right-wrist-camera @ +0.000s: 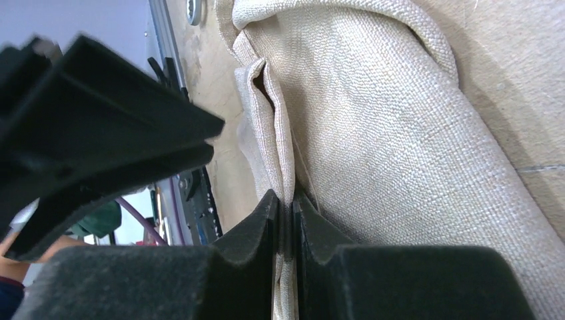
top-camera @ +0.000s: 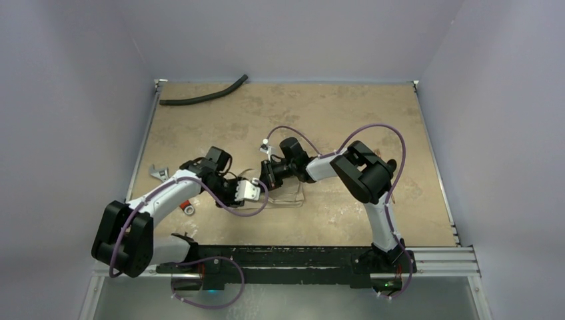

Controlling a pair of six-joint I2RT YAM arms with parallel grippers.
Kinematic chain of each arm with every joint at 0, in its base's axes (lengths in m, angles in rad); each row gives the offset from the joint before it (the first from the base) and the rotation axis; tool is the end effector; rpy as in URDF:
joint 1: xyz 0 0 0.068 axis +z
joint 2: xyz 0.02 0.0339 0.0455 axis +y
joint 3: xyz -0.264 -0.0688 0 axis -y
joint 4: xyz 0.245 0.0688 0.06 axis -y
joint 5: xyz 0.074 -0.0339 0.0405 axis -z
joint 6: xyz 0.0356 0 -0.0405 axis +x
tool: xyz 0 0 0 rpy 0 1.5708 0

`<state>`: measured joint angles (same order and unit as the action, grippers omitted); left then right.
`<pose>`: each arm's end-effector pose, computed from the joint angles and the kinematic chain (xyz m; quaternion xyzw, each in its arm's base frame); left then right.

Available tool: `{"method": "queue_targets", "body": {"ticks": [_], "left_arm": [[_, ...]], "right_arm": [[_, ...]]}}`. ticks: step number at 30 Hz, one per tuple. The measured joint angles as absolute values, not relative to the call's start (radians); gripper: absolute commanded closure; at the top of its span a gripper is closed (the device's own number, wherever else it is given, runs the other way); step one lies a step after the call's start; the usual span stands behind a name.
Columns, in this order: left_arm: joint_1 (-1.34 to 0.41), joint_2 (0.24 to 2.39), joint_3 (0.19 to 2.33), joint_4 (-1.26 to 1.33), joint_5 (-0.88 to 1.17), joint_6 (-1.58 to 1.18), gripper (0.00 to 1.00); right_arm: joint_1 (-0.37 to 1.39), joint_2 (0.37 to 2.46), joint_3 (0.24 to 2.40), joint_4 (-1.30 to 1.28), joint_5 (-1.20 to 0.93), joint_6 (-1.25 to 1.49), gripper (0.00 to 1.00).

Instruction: Fold the napkin into a case and place the utensils inside

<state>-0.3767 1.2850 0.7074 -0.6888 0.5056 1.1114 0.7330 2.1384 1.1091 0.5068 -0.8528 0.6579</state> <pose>0.1937 -0.0952 0.1830 0.6761 0.6784 -0.1780 0.2258 0.2972 0.3037 0.1085 -0.2364 0.7799 0.5669 0.1204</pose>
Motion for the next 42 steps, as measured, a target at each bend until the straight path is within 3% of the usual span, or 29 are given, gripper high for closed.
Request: {"method": "queue_targets", "body": {"ticks": [6,15,17,20,30,42], "left_arm": [[-0.472,1.290,0.650,-0.720,0.489,1.232,0.59],[-0.479,1.327,0.638,-0.694,0.428,1.285,0.58],[-0.480,1.327,0.638,-0.694,0.421,1.294,0.67],[-0.482,1.324,0.636,-0.688,0.400,1.295,1.00],[-0.494,1.345,0.643,-0.545,0.299,1.194,1.00],[-0.498,1.334,0.787,-0.624,0.369,1.067,1.00]], "right_arm": [[0.733,2.138,1.100,0.509,-0.849,0.664,0.89],[0.733,2.138,1.093,0.514,-0.850,0.671,0.89],[0.733,2.138,1.093,0.514,-0.850,0.671,0.89],[0.733,2.138,1.093,0.515,-0.851,0.671,0.87],[0.733,2.138,1.093,0.514,-0.854,0.662,0.77],[0.735,2.135,1.094,0.509,-0.854,0.640,0.76]]}}
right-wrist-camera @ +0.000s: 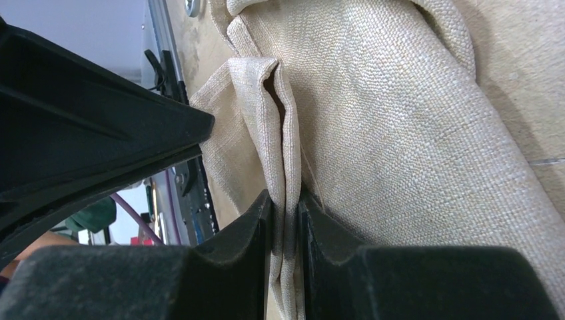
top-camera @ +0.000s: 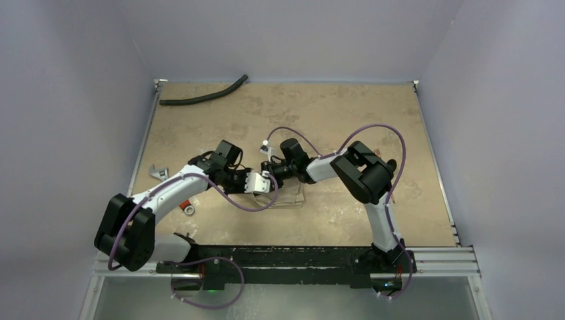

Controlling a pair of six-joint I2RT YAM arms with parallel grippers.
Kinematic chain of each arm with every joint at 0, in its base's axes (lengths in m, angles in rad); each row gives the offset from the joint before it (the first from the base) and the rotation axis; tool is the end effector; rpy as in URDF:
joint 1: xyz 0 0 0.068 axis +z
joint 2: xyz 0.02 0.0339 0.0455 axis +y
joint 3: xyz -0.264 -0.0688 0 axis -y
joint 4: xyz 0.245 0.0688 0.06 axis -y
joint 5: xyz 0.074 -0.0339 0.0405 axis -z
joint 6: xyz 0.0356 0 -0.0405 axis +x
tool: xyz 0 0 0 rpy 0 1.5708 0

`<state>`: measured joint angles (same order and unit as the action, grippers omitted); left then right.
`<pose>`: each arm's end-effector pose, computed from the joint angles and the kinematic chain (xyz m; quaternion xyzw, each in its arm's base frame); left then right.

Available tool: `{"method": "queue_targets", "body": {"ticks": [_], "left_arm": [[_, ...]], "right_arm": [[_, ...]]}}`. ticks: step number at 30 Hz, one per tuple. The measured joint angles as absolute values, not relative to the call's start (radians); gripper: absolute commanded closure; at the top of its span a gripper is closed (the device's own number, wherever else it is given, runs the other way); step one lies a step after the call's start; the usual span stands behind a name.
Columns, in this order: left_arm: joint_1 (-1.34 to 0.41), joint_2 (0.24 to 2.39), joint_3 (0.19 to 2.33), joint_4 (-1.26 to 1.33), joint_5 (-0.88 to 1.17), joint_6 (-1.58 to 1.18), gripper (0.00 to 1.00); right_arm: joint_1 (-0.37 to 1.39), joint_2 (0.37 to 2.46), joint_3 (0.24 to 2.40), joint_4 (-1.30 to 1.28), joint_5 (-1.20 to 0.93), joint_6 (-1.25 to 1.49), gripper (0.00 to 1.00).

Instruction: Fold the napkin into a case and place the utensils inside

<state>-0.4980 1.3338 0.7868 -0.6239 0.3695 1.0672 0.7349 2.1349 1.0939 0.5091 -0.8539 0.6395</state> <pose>0.2049 -0.1260 0.1952 0.7052 0.6574 -0.1180 0.2379 0.2941 0.3020 0.1061 -0.2430 0.7795 0.5645 0.1212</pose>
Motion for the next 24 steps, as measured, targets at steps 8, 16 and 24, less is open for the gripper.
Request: {"method": "queue_targets", "body": {"ticks": [8,16,24], "left_arm": [[-0.498,1.342,0.789,-0.582,0.347,1.043,1.00],[-0.498,1.377,0.764,-0.474,0.290,0.994,1.00],[-0.491,1.390,0.740,-0.422,0.270,0.933,1.00]], "right_arm": [[0.735,2.125,1.094,0.506,-0.854,0.634,0.67],[0.736,2.117,1.094,0.511,-0.856,0.635,0.54],[0.735,2.103,1.084,0.538,-0.854,0.662,0.49]]}}
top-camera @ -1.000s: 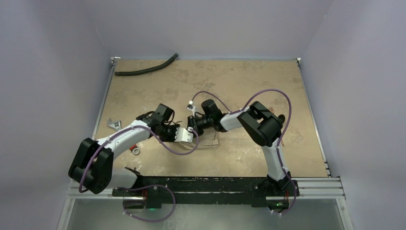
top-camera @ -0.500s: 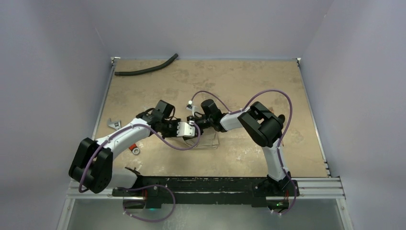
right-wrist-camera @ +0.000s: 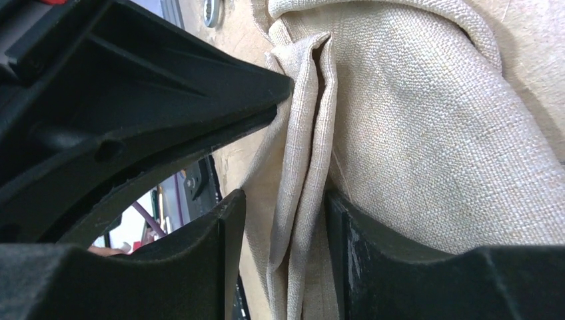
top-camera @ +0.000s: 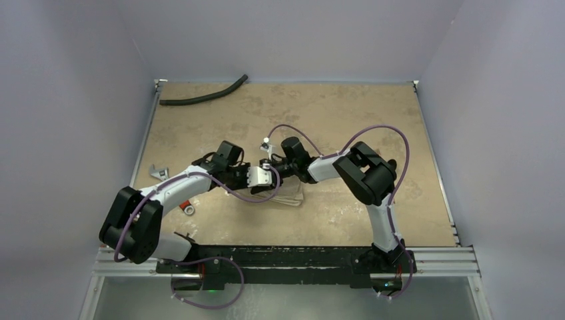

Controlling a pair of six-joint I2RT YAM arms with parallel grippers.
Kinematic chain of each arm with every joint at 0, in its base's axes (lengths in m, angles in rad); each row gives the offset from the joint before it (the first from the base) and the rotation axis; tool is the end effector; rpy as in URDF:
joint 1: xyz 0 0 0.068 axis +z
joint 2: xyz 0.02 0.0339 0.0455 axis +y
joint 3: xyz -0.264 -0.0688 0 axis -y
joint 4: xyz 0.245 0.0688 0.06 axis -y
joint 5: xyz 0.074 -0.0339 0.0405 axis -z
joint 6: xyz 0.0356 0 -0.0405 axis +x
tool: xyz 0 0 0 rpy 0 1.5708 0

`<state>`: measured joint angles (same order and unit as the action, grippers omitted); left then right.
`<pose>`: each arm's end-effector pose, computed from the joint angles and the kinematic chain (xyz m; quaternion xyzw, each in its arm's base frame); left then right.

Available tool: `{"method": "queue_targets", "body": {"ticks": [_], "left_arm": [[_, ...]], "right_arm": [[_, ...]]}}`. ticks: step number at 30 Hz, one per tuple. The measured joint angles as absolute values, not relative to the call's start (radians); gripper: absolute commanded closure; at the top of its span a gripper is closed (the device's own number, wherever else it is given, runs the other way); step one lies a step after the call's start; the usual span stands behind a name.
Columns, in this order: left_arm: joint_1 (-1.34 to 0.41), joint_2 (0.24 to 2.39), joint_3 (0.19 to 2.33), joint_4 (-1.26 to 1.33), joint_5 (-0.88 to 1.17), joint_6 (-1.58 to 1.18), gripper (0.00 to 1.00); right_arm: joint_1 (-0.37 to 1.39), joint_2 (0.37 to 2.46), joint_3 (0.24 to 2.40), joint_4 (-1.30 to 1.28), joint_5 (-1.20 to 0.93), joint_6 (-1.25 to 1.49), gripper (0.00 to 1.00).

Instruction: Fold the napkin into a case and place the utensils inside

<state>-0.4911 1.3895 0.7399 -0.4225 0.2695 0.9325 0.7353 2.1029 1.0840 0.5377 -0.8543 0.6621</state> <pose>0.2209 -0.1289 0.1776 0.6524 0.7055 -0.0735 0.2671 0.2933 0.3015 0.1188 -0.2430 0.7700 0.5747 0.1333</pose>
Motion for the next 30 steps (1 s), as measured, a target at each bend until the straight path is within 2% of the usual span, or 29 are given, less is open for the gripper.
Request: {"method": "queue_targets", "body": {"ticks": [30], "left_arm": [[-0.430,1.380,0.720,-0.382,0.276,0.776,1.00]], "right_arm": [[0.763,2.096,1.161,0.531,-0.766,0.677,0.53]]}}
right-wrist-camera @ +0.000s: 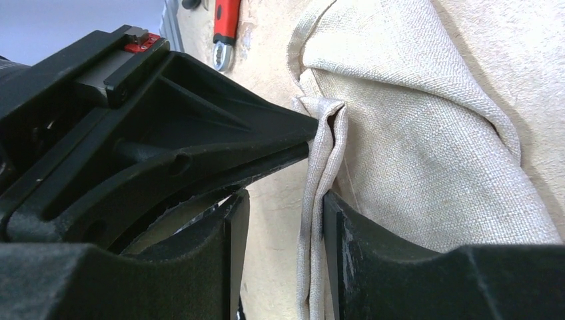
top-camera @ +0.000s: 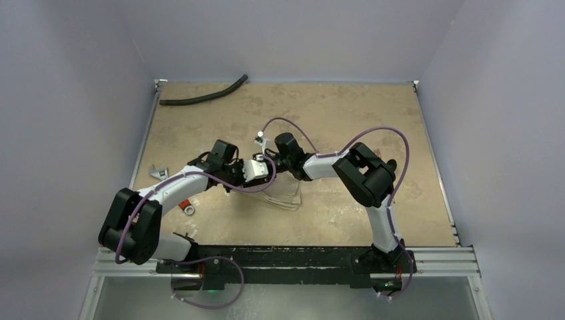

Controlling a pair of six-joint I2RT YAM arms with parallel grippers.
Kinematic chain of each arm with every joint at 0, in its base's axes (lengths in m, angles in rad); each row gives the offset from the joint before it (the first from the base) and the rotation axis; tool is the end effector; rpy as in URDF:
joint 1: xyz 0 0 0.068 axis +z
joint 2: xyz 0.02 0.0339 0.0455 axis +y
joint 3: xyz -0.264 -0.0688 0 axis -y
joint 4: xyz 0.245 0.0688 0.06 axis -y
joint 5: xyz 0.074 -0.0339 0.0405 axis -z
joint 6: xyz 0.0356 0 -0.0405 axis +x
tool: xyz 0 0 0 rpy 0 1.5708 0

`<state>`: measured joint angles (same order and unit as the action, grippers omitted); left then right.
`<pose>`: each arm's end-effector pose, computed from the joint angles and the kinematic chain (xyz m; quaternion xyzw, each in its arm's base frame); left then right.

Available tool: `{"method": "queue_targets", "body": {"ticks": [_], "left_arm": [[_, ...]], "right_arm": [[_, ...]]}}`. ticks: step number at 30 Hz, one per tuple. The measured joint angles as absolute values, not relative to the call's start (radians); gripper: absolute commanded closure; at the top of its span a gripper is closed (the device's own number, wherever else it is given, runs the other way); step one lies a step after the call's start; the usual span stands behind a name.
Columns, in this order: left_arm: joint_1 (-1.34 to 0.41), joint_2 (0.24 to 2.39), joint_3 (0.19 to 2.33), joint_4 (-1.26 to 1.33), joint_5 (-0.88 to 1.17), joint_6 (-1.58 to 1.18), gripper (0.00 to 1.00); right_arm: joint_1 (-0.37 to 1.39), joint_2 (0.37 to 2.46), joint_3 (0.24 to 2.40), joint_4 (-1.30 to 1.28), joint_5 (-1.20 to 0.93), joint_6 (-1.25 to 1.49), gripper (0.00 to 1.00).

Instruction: Fold the napkin into a case and place the utensils inside

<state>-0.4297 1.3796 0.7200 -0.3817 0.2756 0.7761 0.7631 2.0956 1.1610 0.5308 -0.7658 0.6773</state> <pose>0.2277 -0.1150 0.1765 0.5717 0.7671 -0.0859 0.2782 0.2993 0.3204 0.1414 -0.2389 0.7646 0.5714 0.1785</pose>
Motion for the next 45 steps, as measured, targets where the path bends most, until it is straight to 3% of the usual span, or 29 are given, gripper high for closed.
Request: {"method": "queue_targets", "body": {"ticks": [10,20,35,40,45], "left_arm": [[-0.426,1.380,0.733,-0.382,0.284,0.746,1.00],[-0.426,1.380,0.761,-0.385,0.287,0.739,1.00],[-0.426,1.383,0.758,-0.314,0.263,0.717,1.00],[-0.426,1.394,0.738,-0.276,0.244,0.710,1.00],[-0.426,1.394,0.718,-0.254,0.234,0.699,1.00]], "right_arm": [[0.774,2.096,1.161,0.532,-0.698,0.625,0.52],[0.773,2.141,1.121,0.656,-0.760,0.624,0.51],[0.772,2.140,1.047,0.769,-0.767,0.653,0.64],[0.772,2.140,1.037,0.793,-0.756,0.684,0.56],[0.772,2.140,1.042,0.792,-0.752,0.704,0.56]]}}
